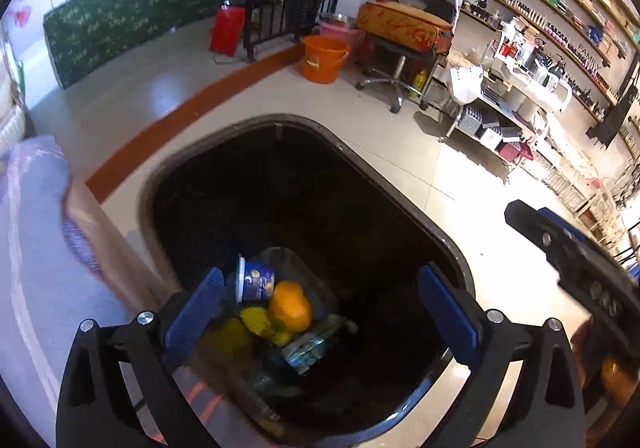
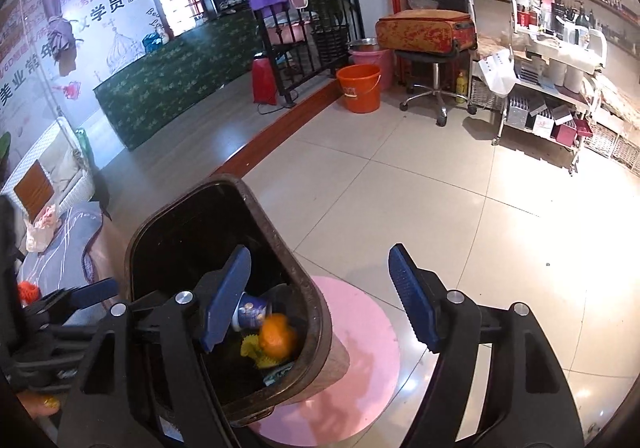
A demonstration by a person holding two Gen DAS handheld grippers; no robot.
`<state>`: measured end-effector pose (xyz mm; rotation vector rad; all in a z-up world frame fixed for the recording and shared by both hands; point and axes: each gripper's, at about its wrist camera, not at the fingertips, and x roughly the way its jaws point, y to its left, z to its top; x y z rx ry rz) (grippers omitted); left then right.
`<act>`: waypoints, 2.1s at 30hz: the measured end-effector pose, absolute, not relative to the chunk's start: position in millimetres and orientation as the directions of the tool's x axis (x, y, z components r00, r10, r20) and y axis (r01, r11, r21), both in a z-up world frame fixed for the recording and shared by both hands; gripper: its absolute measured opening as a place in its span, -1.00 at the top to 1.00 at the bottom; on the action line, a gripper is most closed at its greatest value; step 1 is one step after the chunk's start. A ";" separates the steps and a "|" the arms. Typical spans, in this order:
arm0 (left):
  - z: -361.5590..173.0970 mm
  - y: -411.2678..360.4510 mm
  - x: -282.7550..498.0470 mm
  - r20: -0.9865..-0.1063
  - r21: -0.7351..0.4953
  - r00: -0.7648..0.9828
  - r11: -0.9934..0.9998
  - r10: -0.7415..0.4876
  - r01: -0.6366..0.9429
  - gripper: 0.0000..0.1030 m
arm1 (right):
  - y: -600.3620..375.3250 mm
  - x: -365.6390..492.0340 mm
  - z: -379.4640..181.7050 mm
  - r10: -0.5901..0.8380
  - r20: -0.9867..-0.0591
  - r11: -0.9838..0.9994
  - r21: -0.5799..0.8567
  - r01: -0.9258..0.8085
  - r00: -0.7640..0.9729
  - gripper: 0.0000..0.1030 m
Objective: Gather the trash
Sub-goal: 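Carry the foam net and orange peel over the bin and release both, then grasp the purple snack bag with the left tool while the right tool grasps the clear plastic bag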
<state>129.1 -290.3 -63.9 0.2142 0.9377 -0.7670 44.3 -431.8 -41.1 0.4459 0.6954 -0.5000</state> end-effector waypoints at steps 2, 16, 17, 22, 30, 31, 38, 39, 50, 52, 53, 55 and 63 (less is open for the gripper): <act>-56.4 -277.4 127.0 -0.773 -0.146 0.392 0.741 -0.498 0.655 -0.89 | -430.0 45.7 -40.3 -0.285 -0.700 0.796 0.207 0.569 0.654 -0.39; -20.7 -144.0 107.1 -0.675 -0.131 0.631 0.904 -0.382 0.407 -0.89 | -340.7 91.1 -35.5 -0.078 -0.706 0.913 0.233 0.335 0.704 -0.53; -21.6 -135.1 107.7 -0.683 -0.135 0.634 0.915 -0.364 0.380 -0.89 | -333.0 94.5 -35.3 -0.058 -0.707 0.920 0.236 0.313 0.705 -0.53; -24.6 -77.6 103.6 -0.694 -0.165 0.660 0.956 -0.287 0.242 -0.89 | -275.9 114.7 -30.4 0.069 -0.706 0.957 0.246 0.153 0.705 -0.53; -30.2 6.7 104.1 -0.716 -0.081 0.695 0.997 -0.059 0.002 -0.89 | -198.6 130.8 -25.5 0.209 -0.708 0.970 0.236 -0.053 0.675 -0.54; -31.5 15.8 105.8 -0.720 -0.084 0.693 0.996 -0.045 -0.022 -0.89 | -188.9 133.0 -25.0 0.225 -0.708 0.969 0.234 -0.078 0.669 -0.53; -40.8 60.2 119.1 -0.738 -0.023 0.674 0.995 0.048 -0.097 -0.89 | -148.9 138.2 -20.9 0.280 -0.712 0.959 0.233 -0.160 0.644 -0.54; -41.7 61.5 126.3 -0.741 -0.006 0.669 0.995 0.062 -0.099 -0.89 | -144.2 138.6 -20.7 0.286 -0.713 0.958 0.233 -0.169 0.640 -0.54; -67.3 65.5 163.6 -0.794 0.069 0.597 0.992 0.120 -0.108 -0.11 | -103.0 151.4 -19.3 0.333 -0.729 0.942 0.232 -0.241 0.599 -0.54; -65.0 74.6 159.2 -0.790 0.019 0.606 0.992 0.090 -0.123 0.04 | -92.5 157.1 -19.4 0.343 -0.731 0.938 0.233 -0.257 0.589 -0.54; -62.1 77.3 157.1 -0.784 0.008 0.614 0.991 0.087 -0.130 0.28 | -87.4 160.4 -19.6 0.348 -0.734 0.936 0.233 -0.265 0.583 -0.54; -55.5 84.6 148.1 -0.765 -0.013 0.638 0.989 0.084 -0.146 0.37 | -77.3 166.5 -19.0 0.365 -0.736 0.928 0.239 -0.286 0.571 -0.54; -30.7 105.6 109.5 -0.680 -0.110 0.731 0.978 0.054 -0.175 0.55 | -35.9 193.3 -24.0 0.416 -0.754 0.900 0.260 -0.351 0.509 -0.54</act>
